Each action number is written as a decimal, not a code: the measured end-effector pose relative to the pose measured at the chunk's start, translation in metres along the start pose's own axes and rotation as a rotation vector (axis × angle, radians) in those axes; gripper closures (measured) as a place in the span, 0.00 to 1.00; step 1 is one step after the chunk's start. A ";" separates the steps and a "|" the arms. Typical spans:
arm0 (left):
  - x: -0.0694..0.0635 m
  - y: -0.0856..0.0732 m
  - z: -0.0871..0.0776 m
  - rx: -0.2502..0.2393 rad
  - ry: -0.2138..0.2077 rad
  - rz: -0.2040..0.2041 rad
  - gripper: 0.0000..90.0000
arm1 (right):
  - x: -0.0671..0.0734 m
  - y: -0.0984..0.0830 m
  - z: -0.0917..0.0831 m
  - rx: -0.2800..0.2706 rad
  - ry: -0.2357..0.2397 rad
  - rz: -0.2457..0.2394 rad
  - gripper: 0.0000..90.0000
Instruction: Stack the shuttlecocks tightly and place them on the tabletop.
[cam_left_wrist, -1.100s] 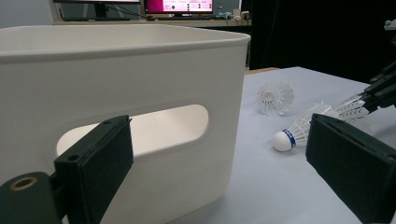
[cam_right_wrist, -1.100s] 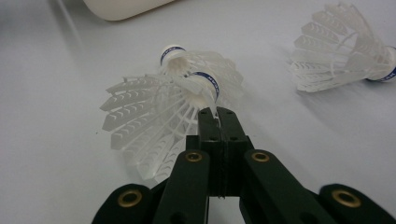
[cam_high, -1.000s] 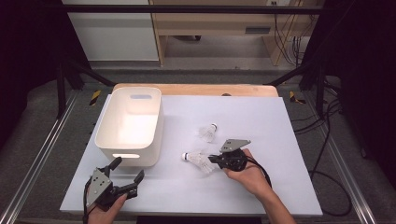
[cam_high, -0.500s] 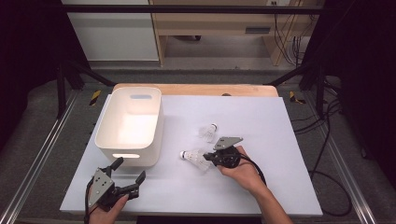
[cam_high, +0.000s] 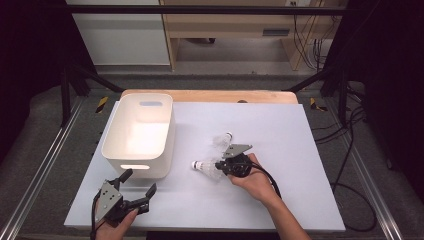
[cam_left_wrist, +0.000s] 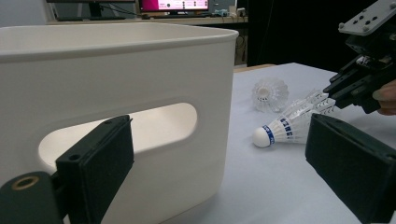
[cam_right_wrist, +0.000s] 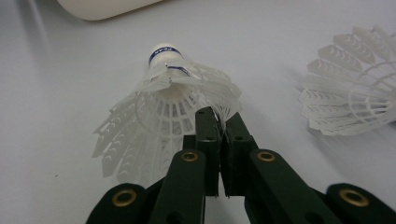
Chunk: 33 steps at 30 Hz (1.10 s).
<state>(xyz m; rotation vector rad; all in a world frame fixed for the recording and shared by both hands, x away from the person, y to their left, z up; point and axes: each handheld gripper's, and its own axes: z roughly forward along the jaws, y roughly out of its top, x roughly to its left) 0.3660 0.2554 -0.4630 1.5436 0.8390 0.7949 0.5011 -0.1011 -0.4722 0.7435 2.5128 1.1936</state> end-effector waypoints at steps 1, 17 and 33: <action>0.000 0.000 0.000 0.002 -0.002 0.002 0.09 | 0.000 0.001 0.001 0.004 -0.007 -0.004 0.93; 0.001 0.001 -0.002 -0.004 0.005 0.005 0.09 | 0.000 0.000 -0.005 0.035 -0.057 0.027 0.65; 0.004 0.000 -0.004 -0.009 0.014 0.002 0.09 | 0.001 -0.007 -0.018 0.035 -0.104 0.051 0.48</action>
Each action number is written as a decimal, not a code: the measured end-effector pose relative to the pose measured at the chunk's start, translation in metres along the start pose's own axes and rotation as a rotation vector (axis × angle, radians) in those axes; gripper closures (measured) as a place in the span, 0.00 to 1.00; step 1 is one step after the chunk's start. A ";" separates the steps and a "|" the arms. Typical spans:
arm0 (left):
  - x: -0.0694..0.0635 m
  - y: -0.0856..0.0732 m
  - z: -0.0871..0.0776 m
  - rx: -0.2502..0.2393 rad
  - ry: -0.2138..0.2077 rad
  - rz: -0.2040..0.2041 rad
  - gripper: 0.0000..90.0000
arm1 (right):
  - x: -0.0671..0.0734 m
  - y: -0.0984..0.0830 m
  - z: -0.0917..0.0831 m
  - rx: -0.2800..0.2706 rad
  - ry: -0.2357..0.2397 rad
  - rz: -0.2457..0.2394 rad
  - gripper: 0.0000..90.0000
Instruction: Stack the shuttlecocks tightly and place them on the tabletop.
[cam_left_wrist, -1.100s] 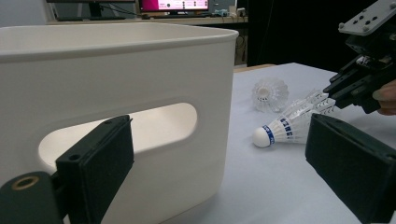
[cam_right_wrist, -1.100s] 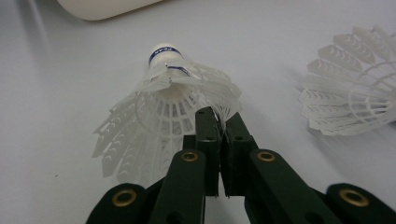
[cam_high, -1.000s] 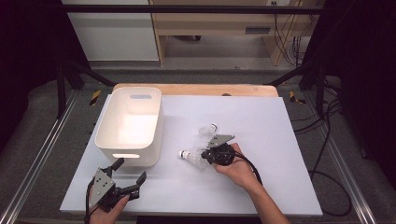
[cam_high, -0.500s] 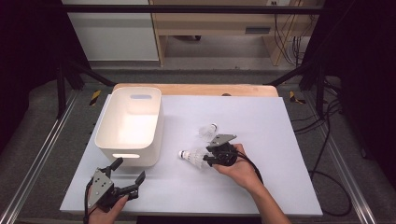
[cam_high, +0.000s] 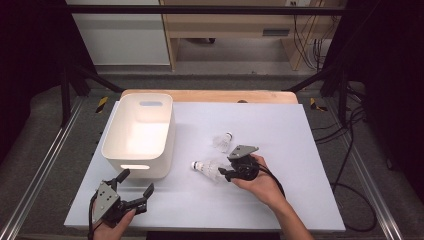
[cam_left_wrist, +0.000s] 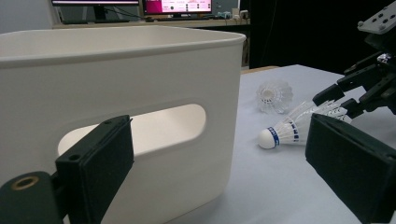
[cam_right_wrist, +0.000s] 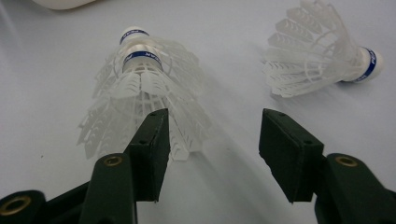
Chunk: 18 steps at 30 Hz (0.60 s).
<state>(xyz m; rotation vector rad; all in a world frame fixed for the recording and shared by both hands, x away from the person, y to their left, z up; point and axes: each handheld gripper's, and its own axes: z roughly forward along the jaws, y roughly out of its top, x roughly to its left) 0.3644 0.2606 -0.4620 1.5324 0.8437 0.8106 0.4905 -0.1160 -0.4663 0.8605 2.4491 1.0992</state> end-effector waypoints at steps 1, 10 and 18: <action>0.000 0.000 0.000 0.000 0.000 0.000 0.09 | -0.001 -0.002 -0.002 -0.001 -0.006 0.004 0.47; 0.001 0.000 -0.001 -0.004 0.000 -0.003 0.09 | -0.008 -0.008 -0.016 -0.019 -0.035 0.042 0.40; 0.002 0.000 0.000 -0.010 0.006 -0.007 0.07 | -0.016 -0.005 -0.026 -0.075 -0.050 0.107 0.23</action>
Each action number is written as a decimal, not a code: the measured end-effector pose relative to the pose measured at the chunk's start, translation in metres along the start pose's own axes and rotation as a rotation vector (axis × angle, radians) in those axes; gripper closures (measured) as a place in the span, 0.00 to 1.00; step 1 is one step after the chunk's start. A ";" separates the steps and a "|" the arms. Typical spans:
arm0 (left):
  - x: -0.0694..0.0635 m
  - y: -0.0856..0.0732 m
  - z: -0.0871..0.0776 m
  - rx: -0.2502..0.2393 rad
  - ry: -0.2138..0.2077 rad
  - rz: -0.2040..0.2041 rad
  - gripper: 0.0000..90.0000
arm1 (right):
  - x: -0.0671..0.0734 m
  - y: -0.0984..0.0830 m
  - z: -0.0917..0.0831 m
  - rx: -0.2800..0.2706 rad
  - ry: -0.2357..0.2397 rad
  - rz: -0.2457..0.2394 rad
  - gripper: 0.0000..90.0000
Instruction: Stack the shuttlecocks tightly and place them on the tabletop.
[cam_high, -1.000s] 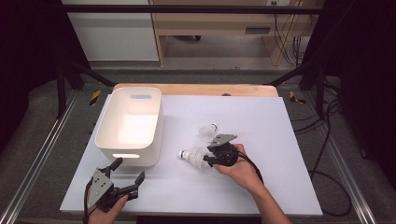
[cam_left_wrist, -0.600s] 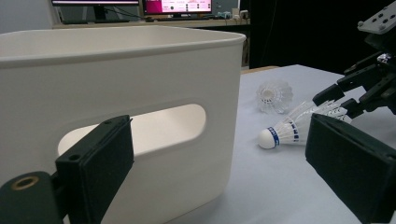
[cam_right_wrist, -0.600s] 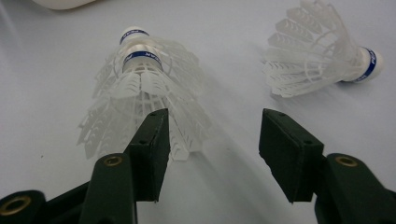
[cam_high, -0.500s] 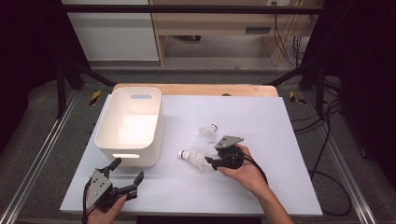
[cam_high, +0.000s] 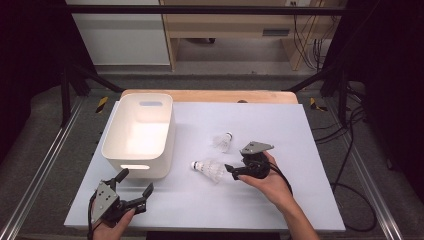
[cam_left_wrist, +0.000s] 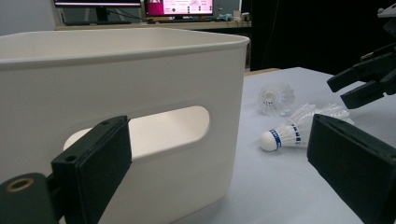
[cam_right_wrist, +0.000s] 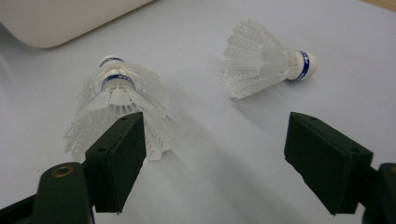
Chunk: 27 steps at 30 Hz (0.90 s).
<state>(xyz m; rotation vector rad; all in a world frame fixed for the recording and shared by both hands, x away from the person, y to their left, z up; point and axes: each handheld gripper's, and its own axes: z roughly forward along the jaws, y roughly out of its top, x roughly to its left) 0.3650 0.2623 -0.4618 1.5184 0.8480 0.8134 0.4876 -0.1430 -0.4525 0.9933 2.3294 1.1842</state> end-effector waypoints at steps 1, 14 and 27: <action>0.000 0.000 0.000 0.000 0.000 0.000 0.07 | 0.000 0.000 0.000 0.000 0.000 0.000 0.23; 0.000 0.000 0.000 -0.003 -0.002 -0.001 0.07 | -0.004 0.022 0.002 -0.050 -0.027 0.068 0.09; 0.000 0.000 0.000 -0.004 -0.001 0.001 0.07 | -0.010 0.041 0.021 -0.039 -0.121 0.085 0.12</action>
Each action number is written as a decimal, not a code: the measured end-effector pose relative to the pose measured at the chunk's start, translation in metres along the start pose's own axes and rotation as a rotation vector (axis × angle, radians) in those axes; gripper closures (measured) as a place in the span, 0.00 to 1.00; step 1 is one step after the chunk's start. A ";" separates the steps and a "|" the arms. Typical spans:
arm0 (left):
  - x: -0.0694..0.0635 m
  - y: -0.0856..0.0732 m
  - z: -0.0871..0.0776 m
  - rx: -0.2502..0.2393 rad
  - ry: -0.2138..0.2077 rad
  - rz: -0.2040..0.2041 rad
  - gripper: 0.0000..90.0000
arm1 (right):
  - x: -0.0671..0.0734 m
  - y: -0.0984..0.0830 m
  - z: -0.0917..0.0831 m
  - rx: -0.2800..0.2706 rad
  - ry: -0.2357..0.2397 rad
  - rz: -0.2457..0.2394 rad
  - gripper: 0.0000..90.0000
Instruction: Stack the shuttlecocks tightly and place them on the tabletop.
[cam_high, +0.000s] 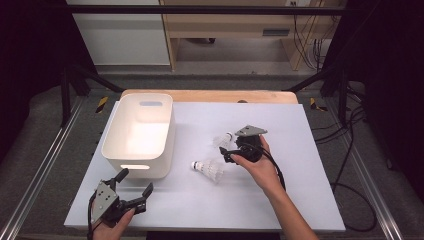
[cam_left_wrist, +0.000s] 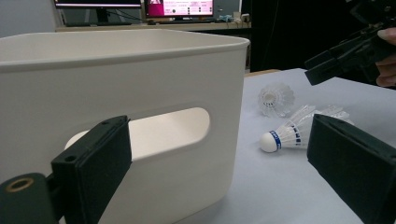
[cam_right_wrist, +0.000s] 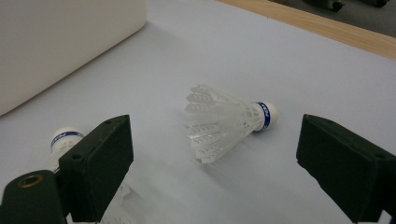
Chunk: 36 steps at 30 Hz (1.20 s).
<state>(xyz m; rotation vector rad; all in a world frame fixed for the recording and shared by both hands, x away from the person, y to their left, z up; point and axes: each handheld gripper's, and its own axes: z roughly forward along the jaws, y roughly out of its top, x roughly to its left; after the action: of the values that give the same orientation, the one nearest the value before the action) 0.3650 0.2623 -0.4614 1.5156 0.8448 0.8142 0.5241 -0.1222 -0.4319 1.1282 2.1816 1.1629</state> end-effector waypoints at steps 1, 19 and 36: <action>0.000 0.000 0.000 0.000 0.000 0.000 0.07 | 0.001 0.002 0.002 0.003 -0.006 -0.002 0.13; 0.000 0.000 0.000 0.001 -0.003 0.005 0.07 | 0.009 0.007 0.033 0.051 -0.049 -0.007 0.16; 0.000 0.000 0.000 0.003 -0.005 0.010 0.07 | 0.007 0.003 0.041 0.082 -0.105 0.004 0.43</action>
<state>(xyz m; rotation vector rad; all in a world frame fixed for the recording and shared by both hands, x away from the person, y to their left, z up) 0.3648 0.2621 -0.4609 1.5248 0.8355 0.8172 0.5491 -0.0959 -0.4522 1.1997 2.1647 1.0006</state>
